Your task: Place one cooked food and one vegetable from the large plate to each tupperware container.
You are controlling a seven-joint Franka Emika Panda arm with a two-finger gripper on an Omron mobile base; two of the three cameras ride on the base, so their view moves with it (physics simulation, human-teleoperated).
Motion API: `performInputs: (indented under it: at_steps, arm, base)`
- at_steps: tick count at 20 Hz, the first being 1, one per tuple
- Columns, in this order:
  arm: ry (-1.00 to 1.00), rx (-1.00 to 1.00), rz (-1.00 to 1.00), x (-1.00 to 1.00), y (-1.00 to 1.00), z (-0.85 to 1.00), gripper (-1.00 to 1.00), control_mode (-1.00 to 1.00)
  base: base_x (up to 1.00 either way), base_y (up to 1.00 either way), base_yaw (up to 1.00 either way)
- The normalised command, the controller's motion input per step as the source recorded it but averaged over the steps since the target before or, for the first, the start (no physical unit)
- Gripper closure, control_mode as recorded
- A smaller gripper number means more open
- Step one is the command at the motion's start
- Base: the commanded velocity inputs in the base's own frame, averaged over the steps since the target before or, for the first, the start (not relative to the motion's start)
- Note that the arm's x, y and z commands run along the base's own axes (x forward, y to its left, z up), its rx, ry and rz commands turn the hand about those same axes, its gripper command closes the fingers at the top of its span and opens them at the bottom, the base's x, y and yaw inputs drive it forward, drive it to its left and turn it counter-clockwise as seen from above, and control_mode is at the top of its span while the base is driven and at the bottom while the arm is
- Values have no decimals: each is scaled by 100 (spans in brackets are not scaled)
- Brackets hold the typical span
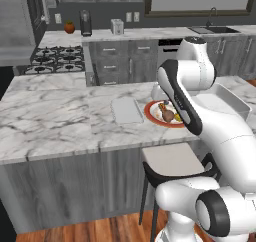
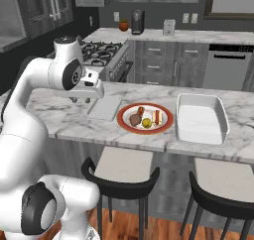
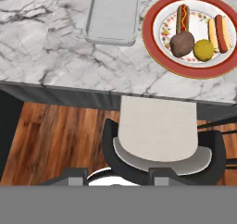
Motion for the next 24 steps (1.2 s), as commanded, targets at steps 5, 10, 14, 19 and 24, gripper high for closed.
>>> performInputs:
  at_steps: [5,10,14,19,24]
  arm:
    - [0,0,-2,-44,-10,0,-100,-100]
    - [6,0,-5,-13,-31,-19,-100,-100]
    - [4,0,-2,2,-45,-36,-100,-100]
    - [0,0,-2,25,-28,-31,-100,-100]
    - [0,0,0,32,-27,-21,-100,-100]
  base:
    - [0,0,0]
    - [0,0,0]
    - [0,0,0]
    - [0,0,0]
    - [0,0,0]
